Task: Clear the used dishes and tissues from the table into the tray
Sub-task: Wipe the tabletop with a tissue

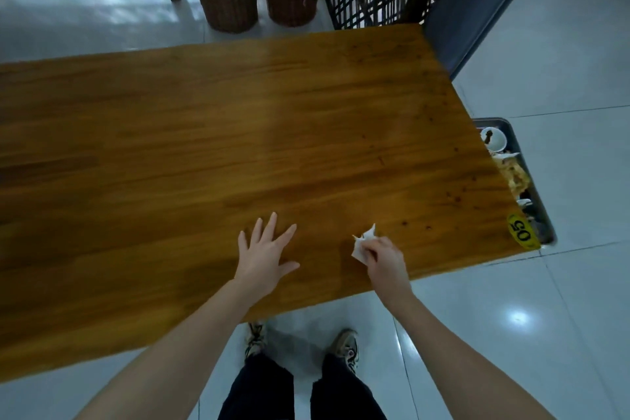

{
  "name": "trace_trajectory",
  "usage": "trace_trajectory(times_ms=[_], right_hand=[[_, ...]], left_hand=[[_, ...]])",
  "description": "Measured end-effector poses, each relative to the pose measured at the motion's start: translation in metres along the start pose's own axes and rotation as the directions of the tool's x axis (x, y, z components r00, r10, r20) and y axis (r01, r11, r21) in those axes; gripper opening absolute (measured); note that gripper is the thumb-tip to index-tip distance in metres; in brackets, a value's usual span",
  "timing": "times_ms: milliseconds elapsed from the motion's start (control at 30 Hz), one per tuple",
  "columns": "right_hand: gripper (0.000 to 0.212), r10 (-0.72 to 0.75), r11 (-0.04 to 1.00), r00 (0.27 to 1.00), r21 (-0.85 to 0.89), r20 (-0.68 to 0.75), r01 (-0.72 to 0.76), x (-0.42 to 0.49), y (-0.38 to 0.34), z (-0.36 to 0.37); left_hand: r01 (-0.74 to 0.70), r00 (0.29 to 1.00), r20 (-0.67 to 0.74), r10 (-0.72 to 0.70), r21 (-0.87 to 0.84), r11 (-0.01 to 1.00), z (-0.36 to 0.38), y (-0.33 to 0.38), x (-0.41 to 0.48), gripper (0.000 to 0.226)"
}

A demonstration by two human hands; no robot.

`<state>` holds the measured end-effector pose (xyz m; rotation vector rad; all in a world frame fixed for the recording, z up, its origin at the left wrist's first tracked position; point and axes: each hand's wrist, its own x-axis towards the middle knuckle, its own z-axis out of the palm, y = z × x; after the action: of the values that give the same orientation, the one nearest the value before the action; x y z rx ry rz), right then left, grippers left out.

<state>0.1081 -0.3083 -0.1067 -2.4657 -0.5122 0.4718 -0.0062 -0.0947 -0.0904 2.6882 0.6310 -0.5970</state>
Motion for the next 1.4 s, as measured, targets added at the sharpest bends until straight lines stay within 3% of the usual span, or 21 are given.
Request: trace_trajectory(times_ms=[67, 267, 467, 600, 733, 867, 1100, 1300, 1400], right_hand=[[0.020, -0.020, 1.000, 1.000, 0.010, 0.022, 0.019, 0.004, 0.016, -0.013], [0.019, 0.048, 0.998, 0.987, 0.055, -0.152, -0.040, 0.031, 0.067, -0.056], [0.016, 0.247, 0.968, 0.914, 0.044, -0.320, -0.247, 0.050, 0.134, -0.116], [0.016, 0.267, 0.963, 0.907, 0.057, -0.326, -0.263, 0.050, 0.135, -0.120], [0.016, 0.194, 0.980, 0.943, 0.089, -0.270, -0.177, 0.050, 0.099, -0.094], [0.018, 0.036, 0.998, 0.993, 0.051, -0.114, -0.031, 0.044, 0.066, -0.065], [0.018, -0.164, 0.986, 0.986, -0.012, 0.035, 0.165, 0.046, 0.075, -0.073], [0.017, 0.101, 0.994, 0.973, -0.024, -0.206, -0.108, 0.073, 0.152, -0.149], [0.015, 0.176, 0.982, 0.951, -0.023, -0.256, -0.188, 0.088, 0.171, -0.172]], left_hand=[[0.019, 1.000, 0.003, -0.019, 0.021, 1.000, 0.006, 0.020, 0.000, 0.075], [0.081, 0.996, -0.039, -0.080, 0.036, 0.996, 0.013, 0.066, 0.008, 0.075], [0.132, 0.989, -0.072, -0.131, 0.004, 0.991, 0.014, 0.087, 0.017, 0.076], [0.142, 0.987, -0.076, -0.143, -0.014, 0.990, 0.015, 0.092, 0.021, 0.076], [0.129, 0.989, -0.068, -0.129, -0.010, 0.992, 0.015, 0.096, 0.028, 0.076], [0.089, 0.994, -0.061, -0.090, -0.016, 0.996, 0.009, 0.104, 0.044, 0.077], [0.032, 0.997, -0.067, -0.033, -0.019, 0.999, 0.004, 0.123, 0.069, 0.078], [0.042, 0.998, -0.038, -0.042, -0.007, 0.999, 0.009, 0.142, 0.084, 0.078], [0.069, 0.997, -0.034, -0.069, -0.014, 0.998, 0.011, 0.156, 0.088, 0.079]])
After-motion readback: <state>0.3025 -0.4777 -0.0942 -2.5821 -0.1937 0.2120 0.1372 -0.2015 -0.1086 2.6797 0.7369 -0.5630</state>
